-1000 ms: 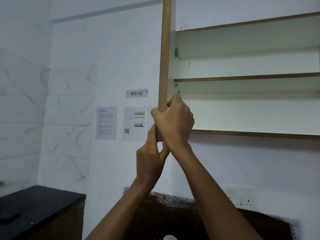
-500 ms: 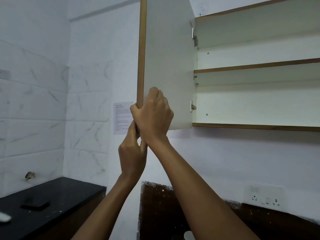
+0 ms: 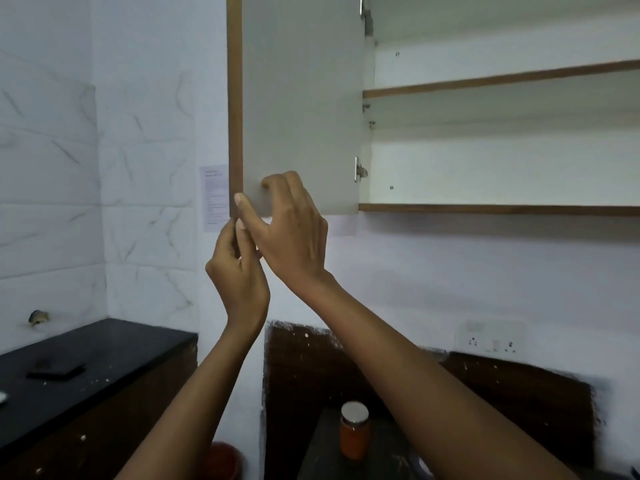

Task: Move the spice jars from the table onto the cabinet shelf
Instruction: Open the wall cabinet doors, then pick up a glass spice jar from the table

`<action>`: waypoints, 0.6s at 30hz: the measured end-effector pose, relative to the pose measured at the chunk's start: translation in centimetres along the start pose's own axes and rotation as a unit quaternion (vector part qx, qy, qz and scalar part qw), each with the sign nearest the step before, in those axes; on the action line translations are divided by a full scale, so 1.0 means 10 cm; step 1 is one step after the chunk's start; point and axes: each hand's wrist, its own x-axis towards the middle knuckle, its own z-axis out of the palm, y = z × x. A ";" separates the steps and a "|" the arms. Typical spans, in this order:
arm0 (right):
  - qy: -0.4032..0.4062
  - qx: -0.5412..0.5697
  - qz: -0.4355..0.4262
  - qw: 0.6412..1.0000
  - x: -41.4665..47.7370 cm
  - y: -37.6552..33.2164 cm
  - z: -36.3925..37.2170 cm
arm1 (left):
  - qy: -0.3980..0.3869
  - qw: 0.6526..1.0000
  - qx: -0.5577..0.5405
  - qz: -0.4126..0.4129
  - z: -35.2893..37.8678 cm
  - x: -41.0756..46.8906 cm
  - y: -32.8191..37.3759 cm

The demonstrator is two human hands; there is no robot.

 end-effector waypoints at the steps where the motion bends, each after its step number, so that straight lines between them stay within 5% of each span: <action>1: -0.018 0.006 0.001 1.000 -0.09 0.06 -0.05 | -0.004 1.000 -0.012 -0.026 0.02 -0.10 0.00; 11: -0.148 -0.008 0.111 0.983 -1.31 0.96 -0.78 | -0.199 0.971 0.047 -0.120 0.02 -1.35 -0.34; 18: -0.250 -0.038 0.184 0.950 -2.52 1.33 -1.14 | -0.333 0.920 0.132 -0.159 -0.49 -2.29 -0.93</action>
